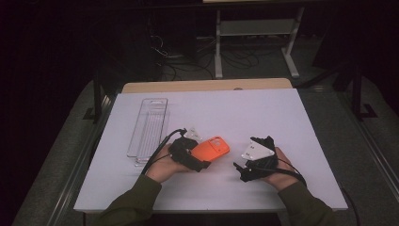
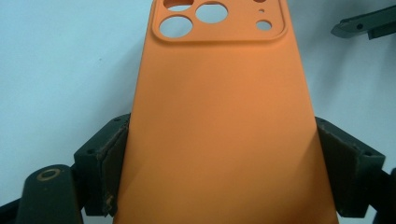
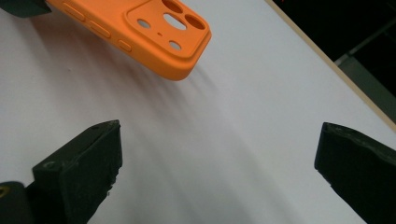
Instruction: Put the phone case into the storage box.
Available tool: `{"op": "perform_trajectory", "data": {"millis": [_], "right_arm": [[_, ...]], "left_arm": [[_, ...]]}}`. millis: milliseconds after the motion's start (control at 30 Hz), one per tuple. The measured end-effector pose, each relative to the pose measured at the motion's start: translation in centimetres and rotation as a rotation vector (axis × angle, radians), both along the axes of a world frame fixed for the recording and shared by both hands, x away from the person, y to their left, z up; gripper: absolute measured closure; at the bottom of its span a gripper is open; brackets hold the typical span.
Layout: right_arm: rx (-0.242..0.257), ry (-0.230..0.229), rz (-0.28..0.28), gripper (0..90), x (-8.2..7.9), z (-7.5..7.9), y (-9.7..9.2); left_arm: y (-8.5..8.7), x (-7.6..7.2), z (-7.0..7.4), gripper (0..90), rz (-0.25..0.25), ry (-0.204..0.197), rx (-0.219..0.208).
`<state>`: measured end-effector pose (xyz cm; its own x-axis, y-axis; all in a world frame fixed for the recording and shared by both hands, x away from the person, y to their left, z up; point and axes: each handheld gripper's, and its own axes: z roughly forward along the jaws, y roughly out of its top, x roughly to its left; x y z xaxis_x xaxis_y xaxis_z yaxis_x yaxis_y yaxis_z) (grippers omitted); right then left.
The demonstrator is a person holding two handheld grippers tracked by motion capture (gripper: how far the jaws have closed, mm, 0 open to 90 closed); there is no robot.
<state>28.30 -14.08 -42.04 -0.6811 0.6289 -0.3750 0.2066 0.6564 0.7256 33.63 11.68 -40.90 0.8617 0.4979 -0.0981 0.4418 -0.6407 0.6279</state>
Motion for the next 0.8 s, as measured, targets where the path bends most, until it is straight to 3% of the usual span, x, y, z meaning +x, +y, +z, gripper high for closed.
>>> {"op": "perform_trajectory", "data": {"millis": [33,100,800], "right_arm": [[0.002,0.001,0.002,0.2,-0.04,0.02,0.01],[-0.003,-0.010,0.005,0.2,-0.10,0.00,0.05],[-0.112,-0.121,0.047,0.2,-0.61,-0.12,0.60]], "left_arm": [[-0.08,-0.05,-0.05,15.9,0.009,0.003,-0.009],[0.14,0.13,0.07,15.9,-0.022,-0.002,0.029],[0.17,0.17,0.10,15.9,-0.032,-0.004,0.037]]}}
